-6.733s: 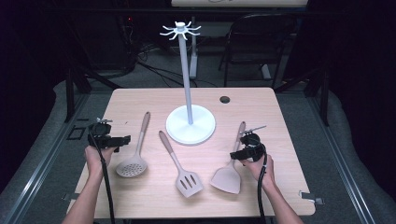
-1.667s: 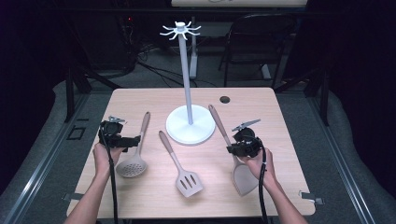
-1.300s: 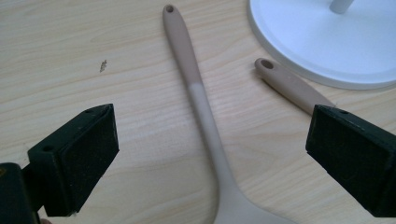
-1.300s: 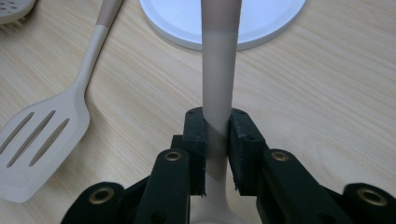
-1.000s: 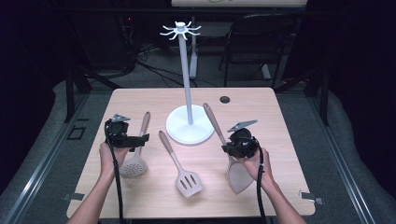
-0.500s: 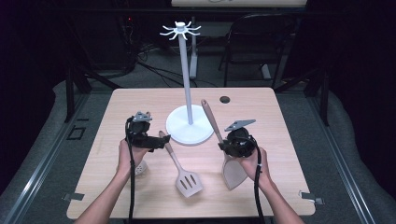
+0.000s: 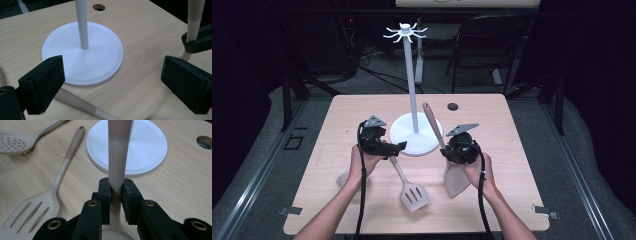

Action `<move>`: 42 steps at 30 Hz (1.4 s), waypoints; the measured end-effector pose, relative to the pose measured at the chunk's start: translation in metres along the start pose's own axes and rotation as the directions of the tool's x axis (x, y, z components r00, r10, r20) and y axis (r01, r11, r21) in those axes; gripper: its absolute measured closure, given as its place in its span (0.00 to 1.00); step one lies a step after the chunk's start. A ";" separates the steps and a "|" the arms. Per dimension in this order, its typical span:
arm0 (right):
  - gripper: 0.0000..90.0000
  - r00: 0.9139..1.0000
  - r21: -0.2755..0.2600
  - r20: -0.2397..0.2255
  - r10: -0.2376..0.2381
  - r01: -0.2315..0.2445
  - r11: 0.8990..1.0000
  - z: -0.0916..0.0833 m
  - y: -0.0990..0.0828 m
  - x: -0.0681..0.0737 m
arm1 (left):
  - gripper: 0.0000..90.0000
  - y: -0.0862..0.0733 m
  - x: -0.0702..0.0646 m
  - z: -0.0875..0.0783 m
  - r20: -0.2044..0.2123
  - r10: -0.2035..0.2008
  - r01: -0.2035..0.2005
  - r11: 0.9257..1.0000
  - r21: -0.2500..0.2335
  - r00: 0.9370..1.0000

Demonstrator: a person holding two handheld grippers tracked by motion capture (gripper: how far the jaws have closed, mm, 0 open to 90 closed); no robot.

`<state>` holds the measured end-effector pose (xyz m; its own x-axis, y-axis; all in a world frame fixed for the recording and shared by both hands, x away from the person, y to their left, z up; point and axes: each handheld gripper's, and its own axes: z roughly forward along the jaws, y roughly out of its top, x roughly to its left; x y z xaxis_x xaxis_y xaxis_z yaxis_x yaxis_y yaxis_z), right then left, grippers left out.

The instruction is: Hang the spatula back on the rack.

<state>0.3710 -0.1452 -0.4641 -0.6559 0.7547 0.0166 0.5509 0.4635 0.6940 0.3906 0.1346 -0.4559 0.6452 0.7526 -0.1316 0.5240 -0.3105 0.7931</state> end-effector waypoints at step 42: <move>0.86 1.000 -0.081 -0.003 -0.020 0.020 0.997 0.001 -0.003 0.008 | 0.77 0.043 -0.055 0.050 0.268 0.000 0.020 0.997 -0.074 0.964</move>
<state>0.3644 -0.1397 -0.4669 -0.6681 0.7441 0.0046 0.4942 0.4391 0.7503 0.4057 0.0506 -0.4445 0.7706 0.5697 -0.2856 0.4944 -0.2516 0.8320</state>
